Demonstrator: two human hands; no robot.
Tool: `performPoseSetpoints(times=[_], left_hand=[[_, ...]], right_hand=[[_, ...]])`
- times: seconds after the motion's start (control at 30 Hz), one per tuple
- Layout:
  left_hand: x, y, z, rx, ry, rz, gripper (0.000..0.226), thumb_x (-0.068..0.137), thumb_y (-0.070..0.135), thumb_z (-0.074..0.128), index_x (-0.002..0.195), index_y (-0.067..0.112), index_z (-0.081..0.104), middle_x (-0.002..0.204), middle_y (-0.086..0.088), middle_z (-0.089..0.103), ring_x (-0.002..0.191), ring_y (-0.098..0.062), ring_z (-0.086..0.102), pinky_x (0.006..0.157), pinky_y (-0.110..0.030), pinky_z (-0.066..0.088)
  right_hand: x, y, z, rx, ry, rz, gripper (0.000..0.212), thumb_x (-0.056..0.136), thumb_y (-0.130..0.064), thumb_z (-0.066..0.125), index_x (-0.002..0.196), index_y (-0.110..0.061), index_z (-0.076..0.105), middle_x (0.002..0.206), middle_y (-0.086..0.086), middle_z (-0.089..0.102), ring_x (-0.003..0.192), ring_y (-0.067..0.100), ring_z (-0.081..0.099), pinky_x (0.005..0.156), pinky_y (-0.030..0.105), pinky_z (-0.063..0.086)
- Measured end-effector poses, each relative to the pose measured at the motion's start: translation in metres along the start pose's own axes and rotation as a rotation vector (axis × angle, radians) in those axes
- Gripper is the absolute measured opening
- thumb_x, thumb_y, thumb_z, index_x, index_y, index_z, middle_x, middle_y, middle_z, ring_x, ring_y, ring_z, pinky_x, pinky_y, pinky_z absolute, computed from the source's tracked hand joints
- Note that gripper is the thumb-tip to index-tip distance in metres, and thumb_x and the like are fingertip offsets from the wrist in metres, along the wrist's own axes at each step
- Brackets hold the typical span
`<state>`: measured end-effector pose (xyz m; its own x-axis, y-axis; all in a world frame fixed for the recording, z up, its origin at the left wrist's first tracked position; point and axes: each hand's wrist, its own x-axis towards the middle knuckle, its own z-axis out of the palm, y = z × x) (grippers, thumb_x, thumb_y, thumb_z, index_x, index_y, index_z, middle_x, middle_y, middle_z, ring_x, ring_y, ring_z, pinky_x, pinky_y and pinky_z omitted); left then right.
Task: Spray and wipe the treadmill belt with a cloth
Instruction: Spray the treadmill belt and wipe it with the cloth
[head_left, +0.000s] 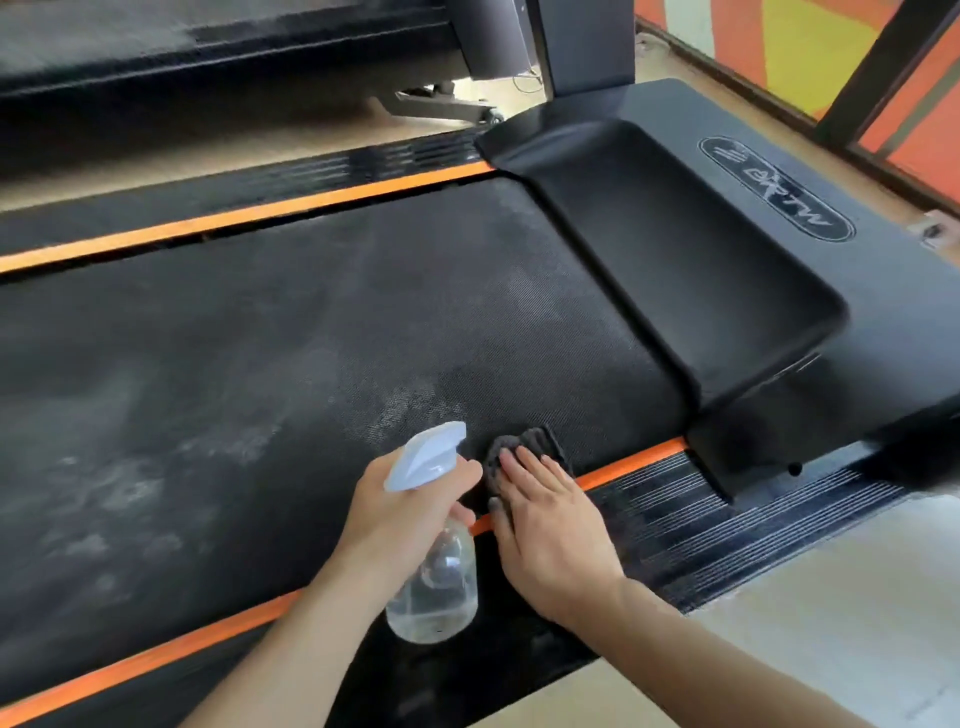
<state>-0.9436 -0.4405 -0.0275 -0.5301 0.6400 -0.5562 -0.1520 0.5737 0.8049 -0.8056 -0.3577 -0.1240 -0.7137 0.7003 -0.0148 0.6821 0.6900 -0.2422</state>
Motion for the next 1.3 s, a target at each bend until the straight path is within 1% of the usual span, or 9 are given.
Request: performPoseSetpoints(times=[0.13,0.3,0.43,0.6,0.73,0.87,0.97,1.1,1.3], left_hand=[[-0.006,-0.007,0.008,-0.020,0.020,0.065,0.014,0.089,0.020,0.075,0.090,0.007,0.071,0.073,-0.020,0.074,0.055,-0.011,0.067,0.054,-0.023,0.050],[-0.008,-0.019,0.008,0.001,0.046,0.168,0.012,0.092,0.019,0.071,0.092,0.007,0.072,0.075,-0.019,0.075,0.060,-0.004,0.070,0.055,-0.014,0.051],[-0.013,-0.024,0.008,-0.078,0.071,0.188,0.010,0.092,0.019,0.071,0.093,0.009,0.072,0.067,-0.008,0.075,0.064,-0.015,0.069,0.053,-0.018,0.051],[-0.020,-0.025,0.008,-0.068,0.096,0.268,0.008,0.093,0.009,0.068,0.094,0.001,0.070,0.088,-0.027,0.073,0.049,0.000,0.064,0.051,-0.009,0.047],[-0.019,-0.031,0.012,-0.019,0.109,0.301,0.007,0.093,0.017,0.068,0.088,0.012,0.070,0.075,-0.014,0.075,0.060,-0.007,0.071,0.069,-0.030,0.058],[-0.015,-0.029,0.014,-0.049,0.122,0.262,0.006,0.092,0.017,0.068,0.087,0.014,0.071,0.072,-0.009,0.076,0.060,-0.010,0.070,0.064,-0.024,0.053],[-0.013,-0.024,0.012,-0.064,0.118,0.219,0.004,0.091,0.016,0.069,0.089,0.013,0.071,0.067,-0.002,0.074,0.065,-0.029,0.071,0.062,-0.030,0.052],[-0.009,-0.024,0.014,-0.064,0.161,0.176,0.005,0.089,0.014,0.071,0.087,0.009,0.072,0.061,0.000,0.070,0.084,-0.043,0.073,0.058,-0.030,0.051],[-0.002,-0.023,0.007,-0.050,0.092,0.161,0.006,0.090,0.015,0.070,0.094,0.013,0.074,0.069,-0.002,0.075,0.071,-0.035,0.073,0.051,-0.025,0.047]], right_hand=[[0.013,0.037,-0.014,-0.141,-0.027,-0.099,0.060,0.098,-0.037,0.019,0.133,-0.013,0.061,0.141,0.005,0.057,0.130,0.025,0.053,0.113,0.037,0.038],[0.041,0.100,-0.025,-0.135,0.073,0.384,0.055,0.100,-0.032,0.024,0.137,-0.003,0.053,0.145,0.014,0.050,0.137,0.031,0.042,0.114,0.040,0.031],[0.010,0.030,-0.006,-0.043,0.039,0.067,0.063,0.097,-0.039,0.019,0.135,-0.009,0.058,0.145,0.006,0.054,0.141,0.022,0.040,0.119,0.031,0.021],[0.001,0.013,-0.019,-0.022,-0.129,-0.217,0.047,0.105,-0.037,0.030,0.143,-0.019,0.052,0.154,-0.005,0.043,0.147,0.011,0.029,0.122,0.026,0.012],[0.011,0.077,-0.023,-0.162,0.009,-0.041,0.062,0.099,-0.039,0.016,0.129,-0.013,0.064,0.141,0.005,0.059,0.136,0.020,0.048,0.116,0.034,0.033],[0.015,0.106,-0.033,-0.125,0.084,0.250,0.060,0.099,-0.034,0.020,0.108,-0.003,0.071,0.120,0.015,0.069,0.121,0.028,0.058,0.108,0.039,0.041],[0.004,0.051,-0.023,-0.041,0.148,0.091,0.050,0.099,-0.030,0.032,0.102,-0.003,0.075,0.117,0.011,0.071,0.118,0.028,0.061,0.107,0.035,0.038],[-0.002,-0.001,-0.014,0.087,-0.057,-0.289,0.040,0.103,-0.028,0.041,0.121,-0.006,0.070,0.136,0.006,0.062,0.135,0.021,0.048,0.116,0.029,0.025],[0.005,0.085,-0.025,-0.027,0.064,-0.160,0.054,0.100,-0.038,0.028,0.116,-0.010,0.072,0.132,0.003,0.065,0.127,0.021,0.057,0.111,0.030,0.038]])
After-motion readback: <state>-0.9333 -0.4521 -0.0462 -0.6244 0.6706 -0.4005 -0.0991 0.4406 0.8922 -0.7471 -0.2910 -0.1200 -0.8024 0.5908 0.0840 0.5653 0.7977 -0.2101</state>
